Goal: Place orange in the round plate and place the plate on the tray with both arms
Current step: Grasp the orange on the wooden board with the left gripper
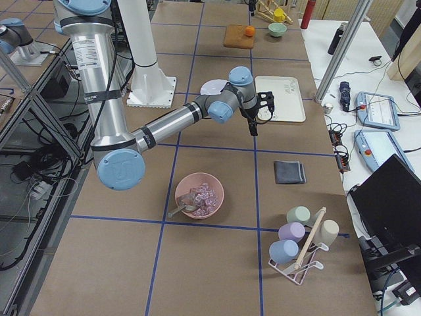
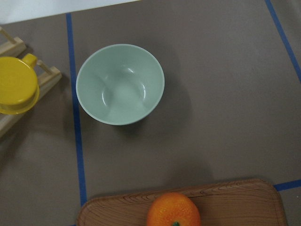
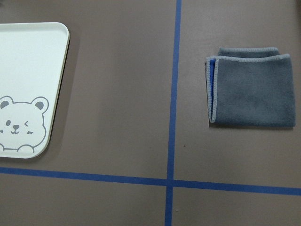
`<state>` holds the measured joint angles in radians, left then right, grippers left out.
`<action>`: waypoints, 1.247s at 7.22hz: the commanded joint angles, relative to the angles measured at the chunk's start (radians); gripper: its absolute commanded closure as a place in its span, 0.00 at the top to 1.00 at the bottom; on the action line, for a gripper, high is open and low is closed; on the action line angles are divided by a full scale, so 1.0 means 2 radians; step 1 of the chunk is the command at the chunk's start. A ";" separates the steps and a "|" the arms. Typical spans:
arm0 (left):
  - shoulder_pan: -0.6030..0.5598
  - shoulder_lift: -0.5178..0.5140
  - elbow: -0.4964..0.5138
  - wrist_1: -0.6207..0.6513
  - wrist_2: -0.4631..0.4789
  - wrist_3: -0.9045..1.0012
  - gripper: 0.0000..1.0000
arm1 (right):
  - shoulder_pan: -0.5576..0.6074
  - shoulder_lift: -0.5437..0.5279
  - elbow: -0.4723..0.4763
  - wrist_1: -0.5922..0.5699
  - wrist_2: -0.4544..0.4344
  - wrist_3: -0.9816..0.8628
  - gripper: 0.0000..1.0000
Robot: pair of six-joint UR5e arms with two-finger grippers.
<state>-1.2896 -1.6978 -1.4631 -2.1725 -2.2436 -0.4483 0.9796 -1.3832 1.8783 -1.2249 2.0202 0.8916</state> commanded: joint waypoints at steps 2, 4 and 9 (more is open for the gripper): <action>0.035 -0.019 0.060 -0.050 0.013 -0.011 0.98 | -0.020 0.015 0.007 -0.023 -0.021 0.014 1.00; 0.067 -0.020 0.063 -0.056 0.035 -0.040 0.98 | -0.020 0.014 0.007 -0.023 -0.023 0.013 1.00; 0.076 -0.030 0.077 -0.055 0.059 -0.035 0.97 | -0.031 0.014 0.004 -0.023 -0.040 0.013 1.00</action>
<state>-1.1392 -1.7445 -1.3148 -2.2874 -2.1328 -0.5212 0.9236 -1.3572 1.8900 -1.2702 1.9474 0.9174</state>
